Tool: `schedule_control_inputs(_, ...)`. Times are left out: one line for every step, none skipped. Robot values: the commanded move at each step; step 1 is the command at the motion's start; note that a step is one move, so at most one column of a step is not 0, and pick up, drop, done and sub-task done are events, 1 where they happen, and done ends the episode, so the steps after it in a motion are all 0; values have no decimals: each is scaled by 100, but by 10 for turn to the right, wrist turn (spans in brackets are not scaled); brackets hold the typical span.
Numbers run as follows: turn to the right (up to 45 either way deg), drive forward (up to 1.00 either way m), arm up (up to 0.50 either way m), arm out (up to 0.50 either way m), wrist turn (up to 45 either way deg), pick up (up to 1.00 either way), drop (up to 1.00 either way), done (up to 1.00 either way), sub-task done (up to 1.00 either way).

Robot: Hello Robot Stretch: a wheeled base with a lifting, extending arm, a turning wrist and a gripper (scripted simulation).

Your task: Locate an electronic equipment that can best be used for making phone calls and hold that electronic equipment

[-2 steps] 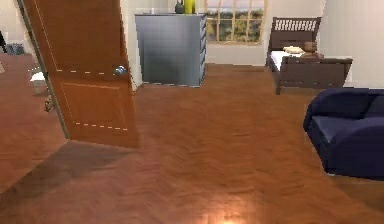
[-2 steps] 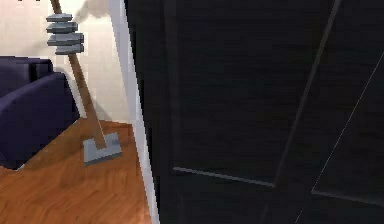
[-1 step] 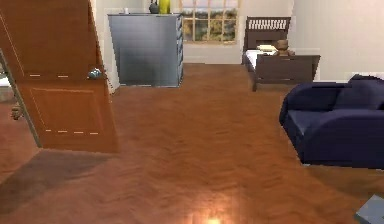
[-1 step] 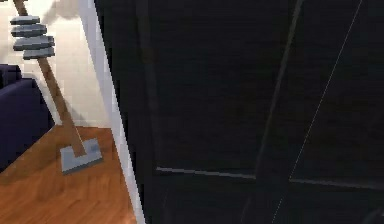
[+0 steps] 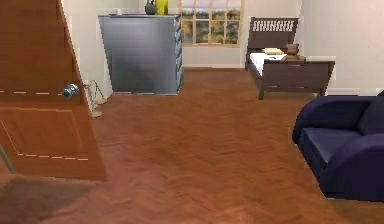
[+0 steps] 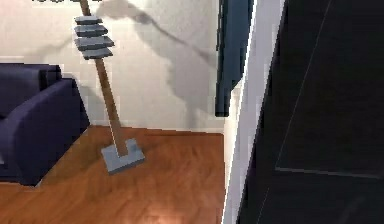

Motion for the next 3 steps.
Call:
schedule_control_inputs(60, 0, 0, 0, 0, 0, 0, 0, 0)
schedule_control_inputs(0, 100, 0, 0, 0, 0, 0, 0, 0)
schedule_control_inputs(30, 0, 0, 0, 0, 0, 0, 0, 0)
